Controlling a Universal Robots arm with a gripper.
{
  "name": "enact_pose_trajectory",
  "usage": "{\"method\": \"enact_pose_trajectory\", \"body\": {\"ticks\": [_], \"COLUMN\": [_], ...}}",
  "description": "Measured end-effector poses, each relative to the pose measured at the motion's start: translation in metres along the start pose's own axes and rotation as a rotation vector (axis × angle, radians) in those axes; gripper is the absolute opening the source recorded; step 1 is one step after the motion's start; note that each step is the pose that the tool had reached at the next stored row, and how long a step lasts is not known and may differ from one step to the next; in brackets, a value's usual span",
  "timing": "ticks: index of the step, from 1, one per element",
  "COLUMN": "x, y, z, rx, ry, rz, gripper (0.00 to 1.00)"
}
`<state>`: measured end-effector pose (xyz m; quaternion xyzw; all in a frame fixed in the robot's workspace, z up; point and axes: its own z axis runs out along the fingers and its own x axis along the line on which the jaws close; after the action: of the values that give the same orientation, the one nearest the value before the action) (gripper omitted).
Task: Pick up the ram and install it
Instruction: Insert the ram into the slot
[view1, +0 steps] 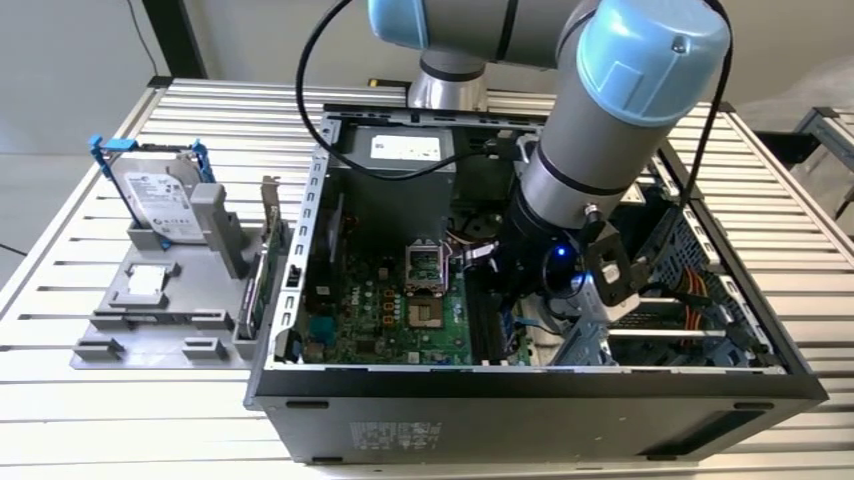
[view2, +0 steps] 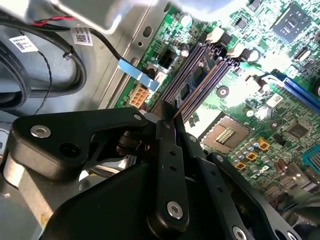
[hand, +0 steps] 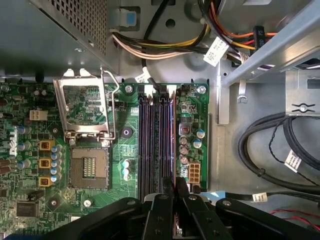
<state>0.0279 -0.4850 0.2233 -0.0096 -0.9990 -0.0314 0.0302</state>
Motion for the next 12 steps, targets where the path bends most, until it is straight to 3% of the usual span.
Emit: {"method": "enact_pose_trajectory", "body": {"ticks": [12], "x": [-0.0027], "y": [-0.0027], "z": [0.0001], "rx": [-0.0046], "ry": [0.0001], "rz": [0.001], "gripper": [0.0]}}
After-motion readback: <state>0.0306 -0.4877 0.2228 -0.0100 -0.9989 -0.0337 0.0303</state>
